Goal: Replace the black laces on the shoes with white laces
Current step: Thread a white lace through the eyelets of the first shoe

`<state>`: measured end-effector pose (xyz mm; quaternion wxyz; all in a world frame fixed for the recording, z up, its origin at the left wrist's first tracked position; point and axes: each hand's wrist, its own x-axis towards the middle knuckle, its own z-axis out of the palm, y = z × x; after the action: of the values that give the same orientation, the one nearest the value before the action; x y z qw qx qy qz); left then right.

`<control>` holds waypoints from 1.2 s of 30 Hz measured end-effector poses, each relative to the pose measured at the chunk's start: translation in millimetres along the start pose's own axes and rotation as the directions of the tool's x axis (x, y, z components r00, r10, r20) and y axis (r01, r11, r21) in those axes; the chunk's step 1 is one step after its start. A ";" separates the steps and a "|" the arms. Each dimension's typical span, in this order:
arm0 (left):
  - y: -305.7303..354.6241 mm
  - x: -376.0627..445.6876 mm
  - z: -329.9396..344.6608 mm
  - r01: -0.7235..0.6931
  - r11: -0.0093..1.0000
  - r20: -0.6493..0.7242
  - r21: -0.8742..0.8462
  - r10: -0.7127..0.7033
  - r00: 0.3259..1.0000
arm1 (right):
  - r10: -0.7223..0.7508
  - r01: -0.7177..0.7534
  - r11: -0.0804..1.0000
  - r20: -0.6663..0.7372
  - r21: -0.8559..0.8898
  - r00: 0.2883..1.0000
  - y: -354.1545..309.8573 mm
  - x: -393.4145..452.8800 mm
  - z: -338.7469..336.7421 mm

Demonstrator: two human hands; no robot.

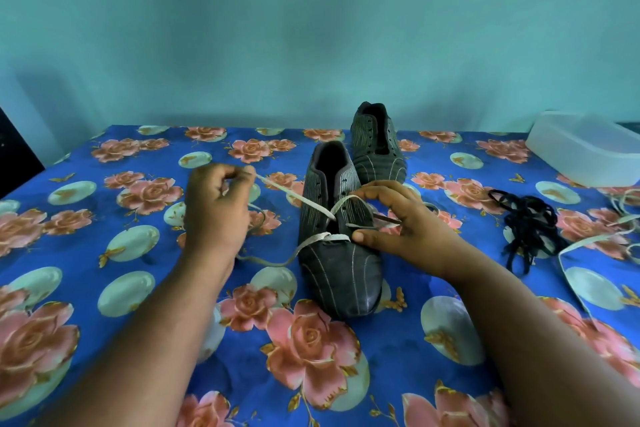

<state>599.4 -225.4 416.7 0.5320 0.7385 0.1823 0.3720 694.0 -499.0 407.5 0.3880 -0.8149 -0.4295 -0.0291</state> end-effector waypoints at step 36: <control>47.7 -23.8 -10.6 0.128 0.978 0.285 -0.166 -0.076 0.955 | 0.196 -0.116 0.896 -0.146 0.429 0.970 -53.0 -1.5 -34.5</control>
<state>569.8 -251.8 453.8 0.6362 0.7210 0.1092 0.2519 664.6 -505.2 463.1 0.5926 -0.7387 -0.3206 0.0188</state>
